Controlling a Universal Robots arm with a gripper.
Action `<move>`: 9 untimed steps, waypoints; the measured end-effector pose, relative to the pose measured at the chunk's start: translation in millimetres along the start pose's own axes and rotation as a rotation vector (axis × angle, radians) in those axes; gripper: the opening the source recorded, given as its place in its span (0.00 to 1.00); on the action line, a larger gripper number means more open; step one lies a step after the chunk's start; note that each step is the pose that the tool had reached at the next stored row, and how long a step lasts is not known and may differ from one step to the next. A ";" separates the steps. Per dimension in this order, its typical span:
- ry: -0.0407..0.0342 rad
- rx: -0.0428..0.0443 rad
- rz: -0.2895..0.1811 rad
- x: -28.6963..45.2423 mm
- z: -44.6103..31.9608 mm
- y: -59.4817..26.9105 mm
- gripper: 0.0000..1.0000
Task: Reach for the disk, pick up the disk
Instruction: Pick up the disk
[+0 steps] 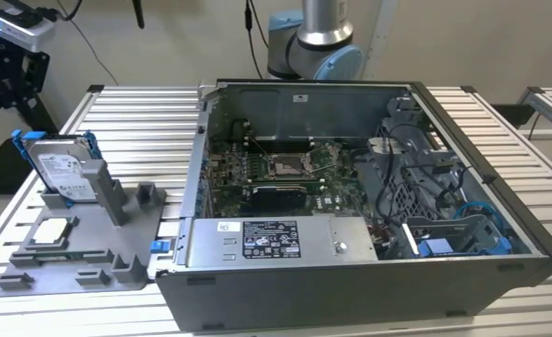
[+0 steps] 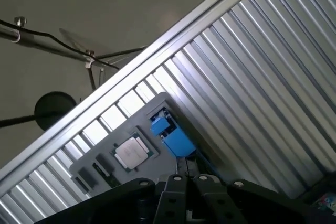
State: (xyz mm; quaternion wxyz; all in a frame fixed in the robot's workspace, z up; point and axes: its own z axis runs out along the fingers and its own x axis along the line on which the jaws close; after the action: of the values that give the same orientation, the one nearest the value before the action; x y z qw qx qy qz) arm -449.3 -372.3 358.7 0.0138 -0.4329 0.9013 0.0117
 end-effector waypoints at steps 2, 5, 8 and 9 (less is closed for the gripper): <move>-0.0022 0.0018 -0.036 0.0 0.0 0.0 0.00; -0.0057 0.0049 -0.092 0.0 0.0 0.0 0.00; -0.0067 0.0045 -0.147 0.0 0.0 0.1 0.00; -0.0066 0.0038 -0.164 0.0 0.0 0.1 0.00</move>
State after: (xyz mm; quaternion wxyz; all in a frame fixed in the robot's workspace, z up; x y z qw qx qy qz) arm -449.3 -372.2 358.7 0.0185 -0.5051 0.8628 0.0102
